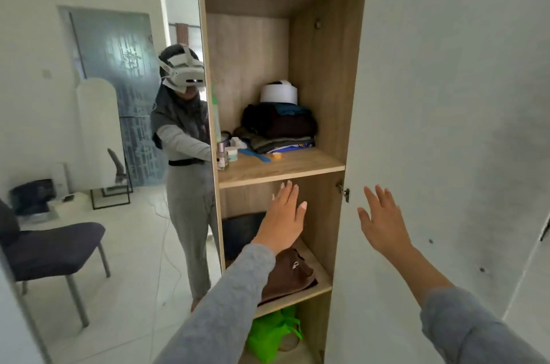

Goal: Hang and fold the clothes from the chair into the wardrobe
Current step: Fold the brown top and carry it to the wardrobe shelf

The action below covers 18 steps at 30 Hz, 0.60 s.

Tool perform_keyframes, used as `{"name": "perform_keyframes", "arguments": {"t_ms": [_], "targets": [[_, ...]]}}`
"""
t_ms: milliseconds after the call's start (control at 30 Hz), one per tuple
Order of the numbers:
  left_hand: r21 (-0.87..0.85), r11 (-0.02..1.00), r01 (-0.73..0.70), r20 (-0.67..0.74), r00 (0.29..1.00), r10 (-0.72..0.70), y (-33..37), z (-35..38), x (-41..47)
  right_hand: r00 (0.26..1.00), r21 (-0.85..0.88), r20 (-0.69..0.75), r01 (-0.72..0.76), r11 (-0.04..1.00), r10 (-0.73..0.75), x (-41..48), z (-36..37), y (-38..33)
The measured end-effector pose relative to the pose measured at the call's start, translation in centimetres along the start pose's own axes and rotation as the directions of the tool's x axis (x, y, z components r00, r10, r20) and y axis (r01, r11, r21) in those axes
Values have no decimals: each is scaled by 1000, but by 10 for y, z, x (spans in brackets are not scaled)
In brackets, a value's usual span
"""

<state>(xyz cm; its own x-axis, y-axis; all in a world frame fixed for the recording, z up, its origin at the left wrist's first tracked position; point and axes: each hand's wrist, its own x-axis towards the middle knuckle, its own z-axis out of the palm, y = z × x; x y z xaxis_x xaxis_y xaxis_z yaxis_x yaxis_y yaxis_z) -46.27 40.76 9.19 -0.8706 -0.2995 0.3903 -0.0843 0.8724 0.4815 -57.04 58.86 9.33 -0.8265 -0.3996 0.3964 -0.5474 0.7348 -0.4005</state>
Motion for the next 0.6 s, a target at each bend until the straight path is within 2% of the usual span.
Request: {"name": "perform_keyframes", "arguments": {"t_ms": [233,400,500,600], "targets": [[16,974,-224,-126,966,224,128,-26,44,958,-38,-269,95,995,-102,12,-114,22],[87,900,-426,-254,864,434,227,-29,73,835,-96,-505,201,975,-221,9,-172,59],[142,841,-523,-279,794,541,285,-20,80,772,-142,-579,223,964,-264,4,-193,91],[196,782,-592,-272,733,623,328,-7,87,747,-88,-623,227,970,-231,-3,-201,117]]}}
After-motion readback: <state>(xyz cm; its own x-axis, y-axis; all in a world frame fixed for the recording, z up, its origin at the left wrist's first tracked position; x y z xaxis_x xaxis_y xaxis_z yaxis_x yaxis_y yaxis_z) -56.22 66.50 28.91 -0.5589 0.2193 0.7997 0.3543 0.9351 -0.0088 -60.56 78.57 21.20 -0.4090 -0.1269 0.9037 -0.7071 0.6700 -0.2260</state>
